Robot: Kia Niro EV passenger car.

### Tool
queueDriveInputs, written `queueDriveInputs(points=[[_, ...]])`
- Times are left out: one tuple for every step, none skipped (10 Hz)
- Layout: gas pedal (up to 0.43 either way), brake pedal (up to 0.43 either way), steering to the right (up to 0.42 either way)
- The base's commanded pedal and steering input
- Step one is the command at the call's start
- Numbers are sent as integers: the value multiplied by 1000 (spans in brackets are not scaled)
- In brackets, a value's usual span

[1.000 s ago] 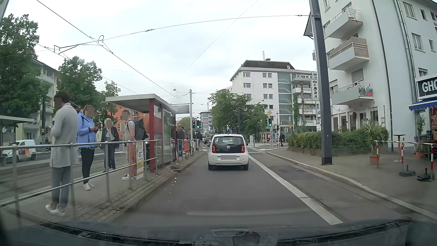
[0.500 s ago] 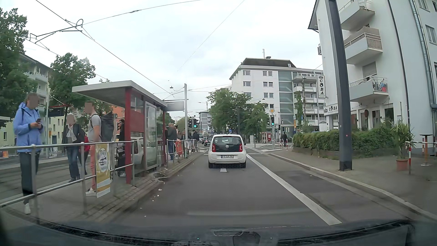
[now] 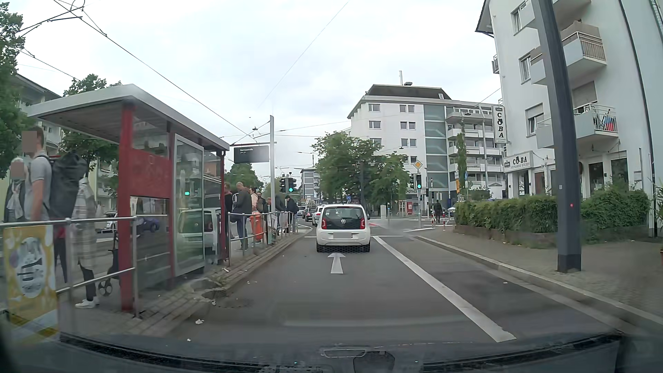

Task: Follow the waypoints while adhering to traffic rules and regulations

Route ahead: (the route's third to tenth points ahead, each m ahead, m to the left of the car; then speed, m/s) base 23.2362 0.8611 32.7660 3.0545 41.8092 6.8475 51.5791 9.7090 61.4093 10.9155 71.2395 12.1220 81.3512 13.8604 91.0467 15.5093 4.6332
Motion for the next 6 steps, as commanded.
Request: queueDriveInputs(points=[[150, 0, 0], [150, 0, 0], [150, 0, 0], [150, 0, -1], [150, 0, -1], [150, 0, -1]])
